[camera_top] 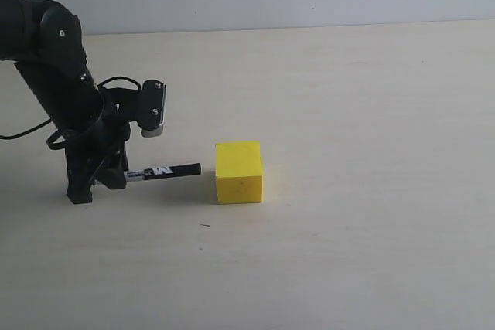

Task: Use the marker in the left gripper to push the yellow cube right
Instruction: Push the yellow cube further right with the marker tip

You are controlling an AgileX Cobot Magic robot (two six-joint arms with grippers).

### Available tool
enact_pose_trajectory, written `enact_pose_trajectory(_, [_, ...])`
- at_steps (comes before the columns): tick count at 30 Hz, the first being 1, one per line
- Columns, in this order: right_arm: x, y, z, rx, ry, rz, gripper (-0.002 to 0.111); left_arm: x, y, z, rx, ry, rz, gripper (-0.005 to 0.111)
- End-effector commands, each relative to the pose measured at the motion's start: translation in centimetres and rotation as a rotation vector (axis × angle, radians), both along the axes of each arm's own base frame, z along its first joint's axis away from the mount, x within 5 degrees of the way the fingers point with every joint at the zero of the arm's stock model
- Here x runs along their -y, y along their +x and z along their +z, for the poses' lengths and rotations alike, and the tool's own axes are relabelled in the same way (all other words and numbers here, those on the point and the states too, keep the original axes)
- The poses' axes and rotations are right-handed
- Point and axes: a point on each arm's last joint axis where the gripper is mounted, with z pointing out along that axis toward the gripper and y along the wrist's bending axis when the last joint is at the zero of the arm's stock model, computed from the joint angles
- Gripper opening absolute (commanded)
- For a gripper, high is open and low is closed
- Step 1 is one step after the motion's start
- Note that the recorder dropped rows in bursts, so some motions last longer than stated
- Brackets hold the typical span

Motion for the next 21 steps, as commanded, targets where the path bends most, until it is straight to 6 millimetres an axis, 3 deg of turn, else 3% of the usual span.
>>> enact_pose_trajectory(1, [0.0,0.0,-0.1,0.005,-0.004,-0.004,0.000,1.3,0.0,0.4,0.004,-0.015,-0.005,0.000])
enact_pose_trajectory(8, [0.0,0.0,-0.1,0.005,-0.004,-0.004,0.000,6.0,-0.5,-0.1,-0.001,-0.017,-0.099,0.000])
enact_pose_trajectory(21, [0.0,0.0,-0.1,0.005,-0.004,-0.004,0.000,3.7,0.0,0.4,-0.096,0.078,0.030,0.000])
